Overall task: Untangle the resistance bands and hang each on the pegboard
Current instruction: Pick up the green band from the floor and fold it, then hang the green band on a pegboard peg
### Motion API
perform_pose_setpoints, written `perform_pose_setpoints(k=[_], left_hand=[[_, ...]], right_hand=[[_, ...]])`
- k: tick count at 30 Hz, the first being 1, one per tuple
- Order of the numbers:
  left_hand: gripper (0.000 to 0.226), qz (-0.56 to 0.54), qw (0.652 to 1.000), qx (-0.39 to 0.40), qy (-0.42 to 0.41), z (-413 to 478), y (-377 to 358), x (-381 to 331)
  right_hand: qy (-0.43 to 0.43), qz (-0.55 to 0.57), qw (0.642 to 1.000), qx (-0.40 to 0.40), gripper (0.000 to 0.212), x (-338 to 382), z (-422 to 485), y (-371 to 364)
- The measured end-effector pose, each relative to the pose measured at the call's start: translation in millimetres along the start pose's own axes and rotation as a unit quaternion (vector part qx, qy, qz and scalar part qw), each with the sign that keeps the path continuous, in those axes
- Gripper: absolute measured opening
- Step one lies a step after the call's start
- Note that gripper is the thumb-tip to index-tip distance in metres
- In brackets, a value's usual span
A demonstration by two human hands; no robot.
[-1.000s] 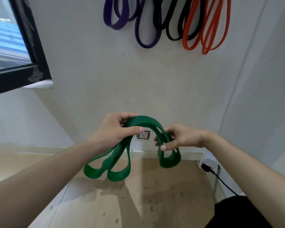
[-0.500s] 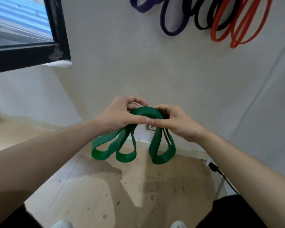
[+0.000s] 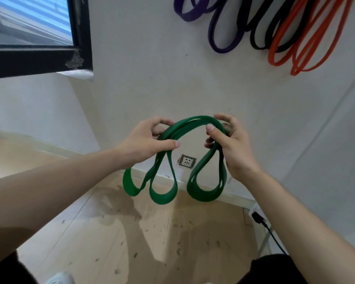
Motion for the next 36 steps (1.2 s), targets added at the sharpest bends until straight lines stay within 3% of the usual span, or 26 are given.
perform_pose_setpoints(k=[4, 8, 13, 16, 23, 30, 36], left_hand=[[0.041, -0.052, 0.994, -0.092, -0.015, 0.3, 15.9, -6.9], [0.03, -0.068, 0.982, -0.175, -0.036, -3.6, 28.1, -25.3], [0.023, -0.128, 0.954, -0.259, -0.077, -11.8, 44.5, -54.7], [0.017, -0.145, 0.949, -0.264, -0.094, -9.3, 51.2, -70.3], [0.011, -0.067, 0.94, -0.274, -0.192, 11.8, 101.0, -164.6], [0.025, -0.008, 0.933, -0.23, -0.276, 56.0, 132.8, -258.1], [0.022, 0.067, 0.912, -0.244, -0.322, 108.2, 160.6, -316.3]], right_hand=[[0.0, -0.06, 0.998, -0.027, 0.027, -2.2, -2.5, 3.6], [0.021, -0.098, 0.995, 0.004, 0.021, 9.6, -2.7, -16.7], [0.059, -0.115, 0.992, 0.01, 0.03, 38.8, 5.0, -42.5], [0.081, -0.09, 0.992, -0.03, 0.042, 63.5, 11.5, -46.9], [0.185, -0.147, 0.97, -0.054, 0.045, 165.9, 61.6, -54.3], [0.265, -0.203, 0.934, -0.123, 0.042, 264.5, 142.2, -31.4], [0.296, -0.261, 0.902, -0.175, 0.039, 310.9, 198.5, -10.7]])
Point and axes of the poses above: each hand's wrist, its own z-axis towards the middle knuckle, its own y-axis out of the back of the hand, x = y × z, the point moved 8 cm from there along z, towards the middle knuckle, and after that the axes turned 12 degrees about x, right-handed, at the moved point
